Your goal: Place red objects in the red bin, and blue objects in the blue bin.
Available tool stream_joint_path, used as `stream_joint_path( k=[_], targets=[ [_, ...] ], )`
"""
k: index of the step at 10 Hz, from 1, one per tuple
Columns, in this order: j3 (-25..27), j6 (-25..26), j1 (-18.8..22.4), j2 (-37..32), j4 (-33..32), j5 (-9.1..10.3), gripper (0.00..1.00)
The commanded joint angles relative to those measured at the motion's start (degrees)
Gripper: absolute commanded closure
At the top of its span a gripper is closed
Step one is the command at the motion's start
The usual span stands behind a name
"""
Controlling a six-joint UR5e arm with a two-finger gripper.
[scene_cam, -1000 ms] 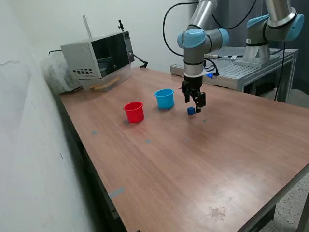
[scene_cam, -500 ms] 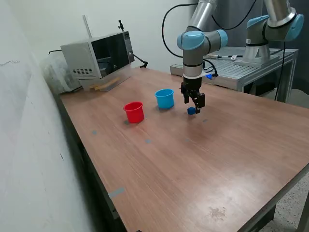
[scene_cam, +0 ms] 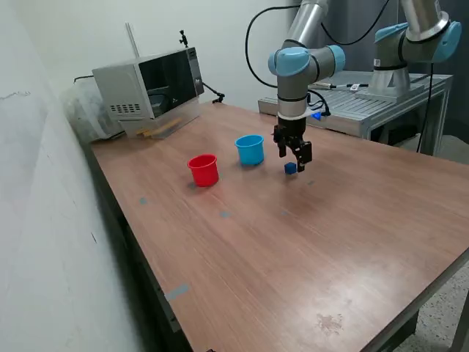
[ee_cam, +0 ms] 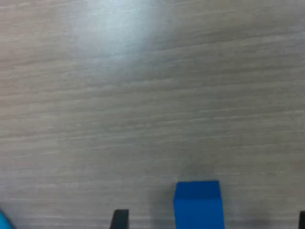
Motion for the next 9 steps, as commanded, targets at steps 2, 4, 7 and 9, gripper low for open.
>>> stream_joint_path(
  k=[2,4,7,9],
  targets=[
    [0.40,-3.04,-0.62,-0.08,-0.06,0.04,0.00],
    [0.75,-3.49,-0.62,-0.08,-0.06,0.04,0.00],
    [0.23,-3.57,-0.53,-0.08,0.03,0.04,0.00],
    [0.23,-3.75,-0.53,-0.17,0.03,0.12,0.00]
  ],
)
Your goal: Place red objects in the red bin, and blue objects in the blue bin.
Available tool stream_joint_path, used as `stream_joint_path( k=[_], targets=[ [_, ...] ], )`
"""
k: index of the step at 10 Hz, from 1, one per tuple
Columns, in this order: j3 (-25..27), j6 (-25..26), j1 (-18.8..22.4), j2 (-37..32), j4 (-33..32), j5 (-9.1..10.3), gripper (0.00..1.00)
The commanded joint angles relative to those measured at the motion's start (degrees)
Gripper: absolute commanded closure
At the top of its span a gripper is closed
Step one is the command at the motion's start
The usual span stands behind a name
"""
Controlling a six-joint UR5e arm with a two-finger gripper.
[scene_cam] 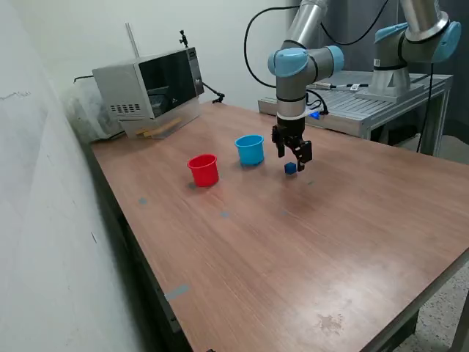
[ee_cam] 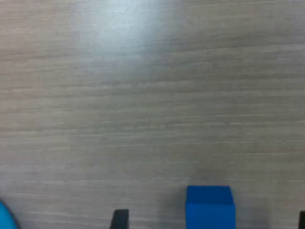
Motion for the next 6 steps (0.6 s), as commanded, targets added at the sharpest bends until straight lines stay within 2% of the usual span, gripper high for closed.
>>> stream_joint_path(
  k=[1,6],
  targets=[
    [-0.28,-0.24,0.10,0.10,0.04,0.60,0.00],
    [0.25,-0.33,0.19,0.19,-0.05,1.92,0.00]
  ],
)
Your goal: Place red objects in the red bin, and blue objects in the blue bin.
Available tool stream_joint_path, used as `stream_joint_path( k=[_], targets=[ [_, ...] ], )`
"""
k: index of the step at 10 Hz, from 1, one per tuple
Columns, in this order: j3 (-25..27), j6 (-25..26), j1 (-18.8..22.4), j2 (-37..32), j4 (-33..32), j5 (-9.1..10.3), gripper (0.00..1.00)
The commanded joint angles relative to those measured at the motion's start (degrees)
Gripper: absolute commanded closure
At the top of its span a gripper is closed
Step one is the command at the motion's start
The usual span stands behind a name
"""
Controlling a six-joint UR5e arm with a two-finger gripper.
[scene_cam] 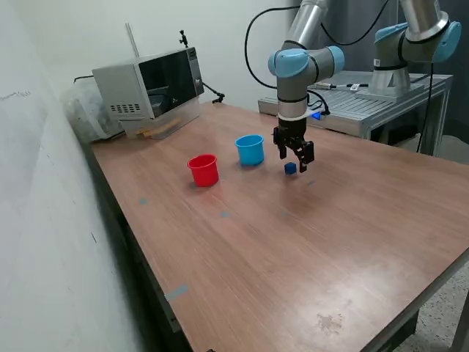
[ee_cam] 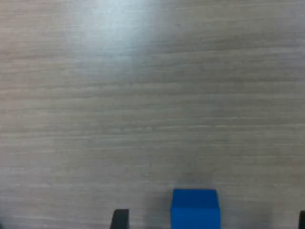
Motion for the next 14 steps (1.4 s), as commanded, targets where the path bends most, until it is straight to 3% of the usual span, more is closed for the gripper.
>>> stream_joint_path(
  k=[1,14],
  targets=[
    [0.19,-0.04,0.00,0.12,-0.06,0.69,0.00],
    [-0.34,-2.06,-0.35,1.35,-0.76,0.87,0.00]
  ],
)
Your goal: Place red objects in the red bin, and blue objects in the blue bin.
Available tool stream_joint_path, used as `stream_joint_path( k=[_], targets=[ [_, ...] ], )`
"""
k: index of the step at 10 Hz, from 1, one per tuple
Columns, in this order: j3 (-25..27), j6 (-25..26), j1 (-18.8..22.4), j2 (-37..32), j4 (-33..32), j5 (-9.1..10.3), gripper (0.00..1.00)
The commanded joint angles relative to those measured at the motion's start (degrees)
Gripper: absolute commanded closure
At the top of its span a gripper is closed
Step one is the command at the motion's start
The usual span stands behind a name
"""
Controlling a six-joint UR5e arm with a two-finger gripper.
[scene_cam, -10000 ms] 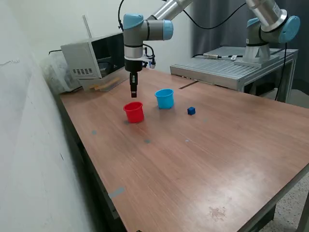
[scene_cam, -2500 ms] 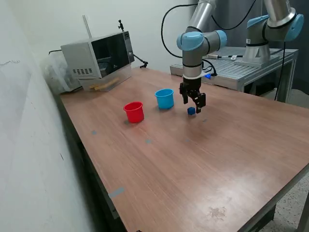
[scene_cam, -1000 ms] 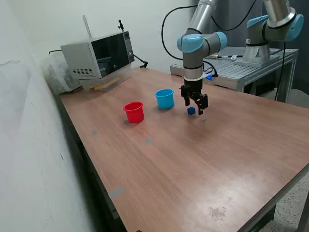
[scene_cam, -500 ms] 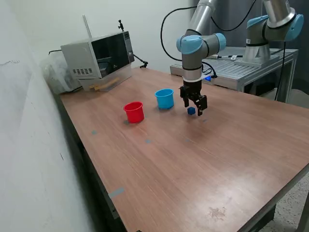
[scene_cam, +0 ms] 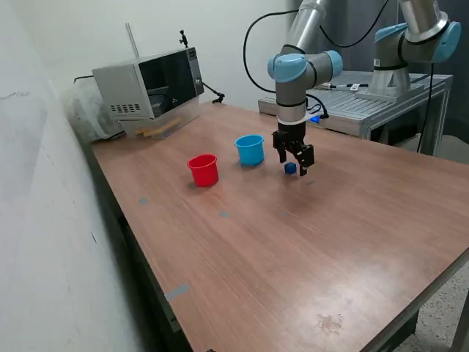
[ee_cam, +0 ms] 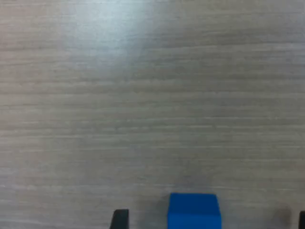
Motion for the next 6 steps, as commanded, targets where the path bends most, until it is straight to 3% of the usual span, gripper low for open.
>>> stream_joint_path(
  k=[1,6],
  targets=[
    [-0.03,-0.58,-0.02,-0.04,-0.01,0.00,0.00],
    [-0.02,-1.02,-0.28,-0.13,-0.01,0.00,0.00]
  ],
)
